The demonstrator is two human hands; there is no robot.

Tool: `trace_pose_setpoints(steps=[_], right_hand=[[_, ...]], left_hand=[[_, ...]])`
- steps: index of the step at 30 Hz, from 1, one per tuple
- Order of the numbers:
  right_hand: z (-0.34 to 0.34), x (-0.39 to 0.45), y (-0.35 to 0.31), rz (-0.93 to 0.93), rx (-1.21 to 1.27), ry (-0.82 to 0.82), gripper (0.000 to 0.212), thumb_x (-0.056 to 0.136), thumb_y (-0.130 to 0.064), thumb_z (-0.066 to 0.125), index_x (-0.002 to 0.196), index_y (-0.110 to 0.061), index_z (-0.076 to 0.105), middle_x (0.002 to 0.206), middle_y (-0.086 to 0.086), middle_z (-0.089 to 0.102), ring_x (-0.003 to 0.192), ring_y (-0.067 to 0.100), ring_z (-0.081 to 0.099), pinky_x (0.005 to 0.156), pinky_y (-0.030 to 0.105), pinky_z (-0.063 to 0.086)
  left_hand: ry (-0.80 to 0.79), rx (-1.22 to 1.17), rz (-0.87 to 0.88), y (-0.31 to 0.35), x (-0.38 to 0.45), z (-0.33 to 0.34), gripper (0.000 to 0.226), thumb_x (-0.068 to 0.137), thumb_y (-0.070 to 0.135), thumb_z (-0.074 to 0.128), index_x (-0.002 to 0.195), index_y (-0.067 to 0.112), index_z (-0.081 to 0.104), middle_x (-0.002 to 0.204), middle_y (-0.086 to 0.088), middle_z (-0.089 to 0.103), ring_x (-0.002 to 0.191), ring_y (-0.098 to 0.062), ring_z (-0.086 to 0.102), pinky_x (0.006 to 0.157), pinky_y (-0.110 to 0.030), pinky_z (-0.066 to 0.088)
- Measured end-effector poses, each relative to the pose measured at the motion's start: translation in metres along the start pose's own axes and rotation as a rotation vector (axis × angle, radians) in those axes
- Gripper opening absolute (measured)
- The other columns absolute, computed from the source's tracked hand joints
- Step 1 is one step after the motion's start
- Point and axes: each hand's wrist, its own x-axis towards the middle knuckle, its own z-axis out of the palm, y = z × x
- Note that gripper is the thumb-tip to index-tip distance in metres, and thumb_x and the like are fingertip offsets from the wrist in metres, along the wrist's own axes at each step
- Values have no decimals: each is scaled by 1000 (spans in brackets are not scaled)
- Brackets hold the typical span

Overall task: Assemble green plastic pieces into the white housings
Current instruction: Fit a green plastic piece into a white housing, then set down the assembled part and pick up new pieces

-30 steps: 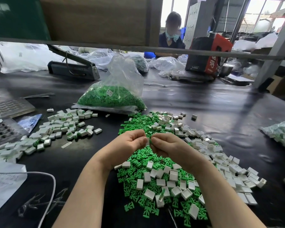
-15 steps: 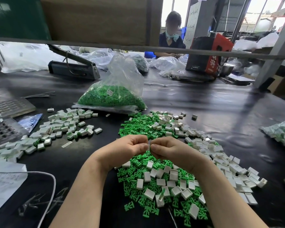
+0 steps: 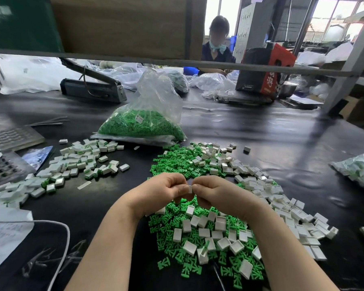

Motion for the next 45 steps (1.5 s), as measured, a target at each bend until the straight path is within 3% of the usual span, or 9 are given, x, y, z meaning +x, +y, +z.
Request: trace_pose_setpoints(steps=[7, 12, 18, 23, 29, 31, 35, 38, 45], right_hand=[[-7, -4, 2, -30, 9, -3, 22, 100, -20, 50, 83, -26, 64, 61, -8, 62, 64, 16, 53, 69, 39, 45], [-21, -13, 3, -8, -33, -149, 19, 93, -40, 63, 89, -26, 75, 67, -13, 65, 63, 4, 54, 62, 19, 43], [-23, -4, 22, 138, -196, 372, 10, 92, -25, 66, 84, -29, 71, 77, -11, 69, 51, 0, 52, 53, 17, 47], [-18, 1, 35, 359, -629, 523, 22, 93, -31, 59, 113, -33, 67, 111, -7, 68, 106, 20, 54, 92, 37, 47], [-22, -2, 43, 685, -783, 596, 51, 85, -15, 41, 136, -21, 46, 135, 11, 49, 121, 34, 36, 97, 42, 34], [-22, -2, 44, 774, -656, 535, 54, 88, -17, 38, 142, -20, 37, 145, 15, 38, 128, 41, 30, 104, 48, 33], [-19, 3, 50, 576, -691, 532, 40, 92, -14, 41, 130, -19, 53, 132, 10, 54, 118, 32, 46, 100, 44, 43], [-14, 7, 46, 348, -600, 549, 28, 94, -12, 50, 117, -23, 64, 113, 0, 62, 96, 16, 53, 92, 31, 47], [-13, 9, 38, 139, -306, 616, 16, 94, -12, 61, 105, -20, 70, 105, -2, 73, 91, 12, 65, 89, 30, 55]], left_hand=[[-6, -29, -45, 1, -4, -3, 37, 75, 47, 76, 70, 10, 73, 63, -1, 69, 64, -18, 54, 66, -33, 42], [249, -31, -7, 0, -1, -3, 63, 70, 71, 58, 66, 10, 72, 52, 8, 59, 51, -5, 51, 60, -26, 40], [339, 14, 8, -8, 4, -1, 54, 77, 65, 57, 63, 14, 71, 50, 6, 53, 51, -10, 48, 58, -27, 39], [391, 34, 17, -14, 10, 1, 38, 90, 44, 63, 66, 16, 70, 45, 11, 51, 44, -7, 39, 49, -23, 34], [495, 75, -9, -22, 14, 1, 24, 90, 38, 67, 74, 19, 64, 55, 14, 54, 50, -3, 46, 51, -19, 37], [555, 214, -83, -25, 16, 0, 12, 89, 38, 65, 87, 26, 64, 82, 12, 63, 76, -7, 58, 66, -24, 46], [442, 470, -371, -29, 19, 4, 45, 92, 47, 57, 133, 30, 49, 136, -5, 44, 128, -28, 38, 108, -42, 33], [384, 422, -361, -25, 21, 10, 43, 94, 43, 56, 134, 31, 50, 140, -5, 42, 131, -27, 36, 108, -42, 31], [274, 100, -98, -14, 21, 20, 23, 92, 21, 65, 114, 30, 68, 111, 12, 67, 103, -5, 59, 87, -22, 46]])
